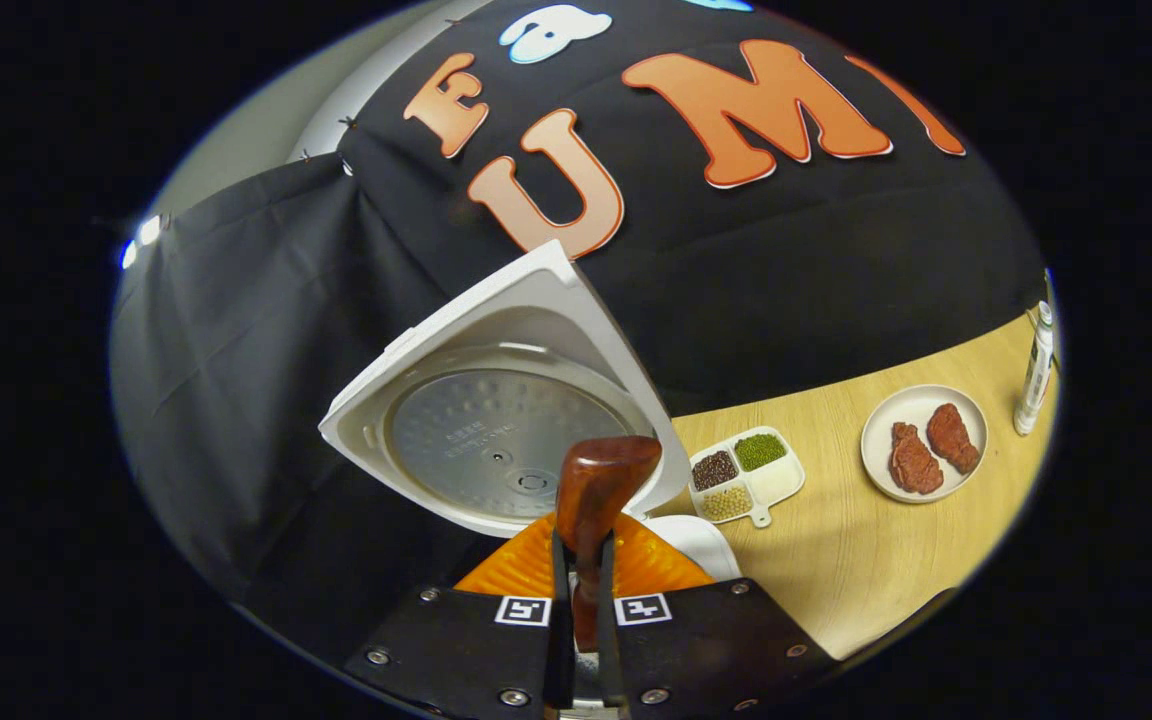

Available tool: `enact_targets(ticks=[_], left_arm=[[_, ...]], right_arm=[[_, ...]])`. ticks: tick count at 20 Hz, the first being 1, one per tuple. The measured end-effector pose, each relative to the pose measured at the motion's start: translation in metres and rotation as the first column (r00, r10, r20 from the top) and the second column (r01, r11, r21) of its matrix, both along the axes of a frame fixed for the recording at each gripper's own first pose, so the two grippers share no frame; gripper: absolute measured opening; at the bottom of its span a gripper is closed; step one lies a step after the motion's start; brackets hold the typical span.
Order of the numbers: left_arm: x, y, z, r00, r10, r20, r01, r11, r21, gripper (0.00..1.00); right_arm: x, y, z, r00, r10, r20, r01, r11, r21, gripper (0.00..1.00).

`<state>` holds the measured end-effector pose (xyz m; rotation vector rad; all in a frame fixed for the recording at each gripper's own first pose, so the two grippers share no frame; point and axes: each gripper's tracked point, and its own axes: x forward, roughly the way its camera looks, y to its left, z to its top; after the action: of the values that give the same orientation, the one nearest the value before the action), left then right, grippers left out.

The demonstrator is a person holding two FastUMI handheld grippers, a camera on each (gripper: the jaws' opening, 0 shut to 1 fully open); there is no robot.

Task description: Close the left gripper, press the button to open the rice cooker; take a wooden spoon from the chopstick holder with the right hand, scoop a spoonful of rice and pour it into the rice cooker, then put the wooden spoon back into the chopstick holder.

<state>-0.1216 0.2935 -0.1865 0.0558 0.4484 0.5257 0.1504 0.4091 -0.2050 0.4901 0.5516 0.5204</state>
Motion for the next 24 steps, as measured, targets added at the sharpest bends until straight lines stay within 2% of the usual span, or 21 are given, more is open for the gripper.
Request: enact_targets(ticks=[7,15,19,22,24], left_arm=[[-0.004,-0.002,-0.002,1.0,-0.016,0.0,0.016,1.0,-0.006,0.99],[-0.013,-0.003,0.003,1.0,-0.002,0.005,0.002,1.0,-0.008,1.0],[-0.019,-0.001,0.007,1.0,0.008,0.01,-0.008,1.0,0.0,1.0],[-0.024,-0.003,0.009,1.0,0.01,0.008,-0.01,1.0,0.0,1.0],[-0.026,-0.005,0.01,1.0,0.012,0.008,-0.012,1.0,0.005,1.0]], right_arm=[[-0.007,0.003,0.028,0.984,0.074,0.16,-0.058,0.993,-0.102,0.09],[-0.01,0.003,0.05,0.929,0.153,0.337,-0.056,0.958,-0.283,0.09],[-0.01,0.005,0.059,0.881,0.216,0.422,-0.049,0.927,-0.373,0.09],[-0.015,0.014,0.069,0.828,0.284,0.482,-0.062,0.903,-0.425,0.09],[-0.018,0.019,0.076,0.784,0.329,0.527,-0.06,0.884,-0.463,0.09]])
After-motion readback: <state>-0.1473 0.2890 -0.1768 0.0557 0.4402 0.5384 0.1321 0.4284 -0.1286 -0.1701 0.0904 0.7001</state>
